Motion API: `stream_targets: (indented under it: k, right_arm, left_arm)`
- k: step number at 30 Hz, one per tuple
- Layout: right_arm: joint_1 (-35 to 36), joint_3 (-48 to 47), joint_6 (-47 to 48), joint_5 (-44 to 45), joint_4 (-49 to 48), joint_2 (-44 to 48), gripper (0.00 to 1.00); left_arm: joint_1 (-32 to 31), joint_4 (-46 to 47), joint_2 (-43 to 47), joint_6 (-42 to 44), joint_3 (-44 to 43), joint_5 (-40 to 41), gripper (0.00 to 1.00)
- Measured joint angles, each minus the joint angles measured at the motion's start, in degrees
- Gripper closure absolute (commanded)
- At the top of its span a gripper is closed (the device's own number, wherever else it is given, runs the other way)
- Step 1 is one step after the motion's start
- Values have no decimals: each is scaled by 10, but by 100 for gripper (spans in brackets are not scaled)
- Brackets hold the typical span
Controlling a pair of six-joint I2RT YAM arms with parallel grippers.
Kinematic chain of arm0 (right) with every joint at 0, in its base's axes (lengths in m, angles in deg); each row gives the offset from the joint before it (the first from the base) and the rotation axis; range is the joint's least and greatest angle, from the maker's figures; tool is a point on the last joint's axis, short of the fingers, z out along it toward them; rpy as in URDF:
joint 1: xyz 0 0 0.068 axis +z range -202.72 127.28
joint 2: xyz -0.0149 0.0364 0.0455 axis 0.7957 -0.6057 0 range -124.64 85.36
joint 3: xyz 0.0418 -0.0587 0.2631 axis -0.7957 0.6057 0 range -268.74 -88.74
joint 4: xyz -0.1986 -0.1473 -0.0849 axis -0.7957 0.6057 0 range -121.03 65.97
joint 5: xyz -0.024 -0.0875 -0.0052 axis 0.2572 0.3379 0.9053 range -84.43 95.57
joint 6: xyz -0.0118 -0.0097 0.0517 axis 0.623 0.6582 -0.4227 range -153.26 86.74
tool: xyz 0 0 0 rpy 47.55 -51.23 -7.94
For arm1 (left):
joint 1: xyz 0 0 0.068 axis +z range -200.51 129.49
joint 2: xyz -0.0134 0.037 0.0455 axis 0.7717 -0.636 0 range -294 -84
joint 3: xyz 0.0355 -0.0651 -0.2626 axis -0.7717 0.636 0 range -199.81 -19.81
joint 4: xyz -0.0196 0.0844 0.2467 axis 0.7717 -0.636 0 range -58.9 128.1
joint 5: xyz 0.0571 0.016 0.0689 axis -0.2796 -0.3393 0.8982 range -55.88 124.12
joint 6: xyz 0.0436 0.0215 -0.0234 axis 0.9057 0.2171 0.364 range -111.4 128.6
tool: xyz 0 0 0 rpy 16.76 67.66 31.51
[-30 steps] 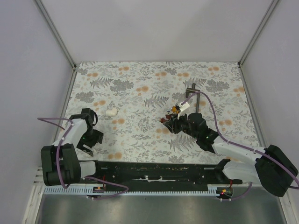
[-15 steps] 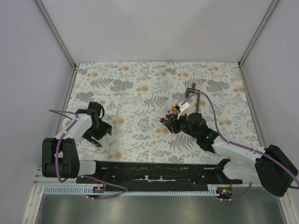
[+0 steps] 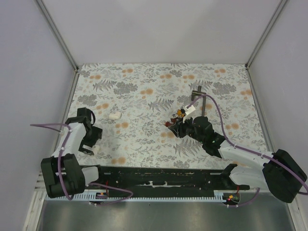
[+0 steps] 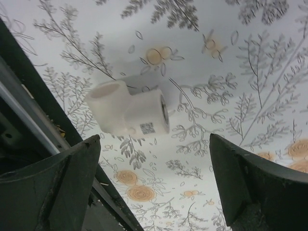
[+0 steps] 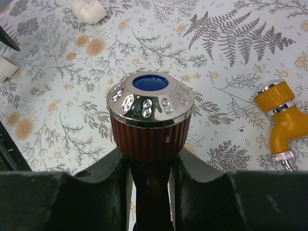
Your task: Install the water faucets
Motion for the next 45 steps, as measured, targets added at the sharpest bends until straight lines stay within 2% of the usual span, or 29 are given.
stream_targets:
  k: [6, 13, 16, 19, 24, 28, 30, 32, 38, 42, 45]
  right_arm:
    - [0, 0, 0, 0, 0, 0, 100]
    - [0, 0, 0, 0, 0, 0, 100]
    - [0, 0, 2, 0, 1, -1, 100]
    - [-3, 0, 4, 0, 8, -3, 100]
    - [-13, 0, 4, -2, 35, -3, 100]
    - [-16, -1, 5, -1, 64, 4, 100]
    - [-16, -2, 6, -1, 77, 7, 100]
    - [-16, -6, 6, -2, 87, 8, 100]
    - [-16, -17, -2, -2, 117, 11, 100]
    - [-16, -27, -9, -4, 135, 11, 100]
    - [-16, -35, -14, -7, 143, 11, 100]
  left_arm:
    - [63, 1, -19, 12, 0, 11, 14]
    - [70, 35, -54, 34, 11, -5, 43]
    - [66, 45, -52, 47, 14, -16, 49]
    - [40, 58, -52, 55, 14, -25, 50]
    - [-49, 83, -51, 63, 14, -42, 49]
    - [-155, 99, -51, 67, 13, -46, 33]
    - [-192, 103, -52, 73, 12, -45, 20]
    - [-210, 104, -52, 80, 12, -45, 13]
    - [-211, 104, -12, 84, 12, -40, 12]
    - [-189, 116, 45, 84, 17, -46, 21]
    - [-160, 134, 56, 84, 32, -54, 26]
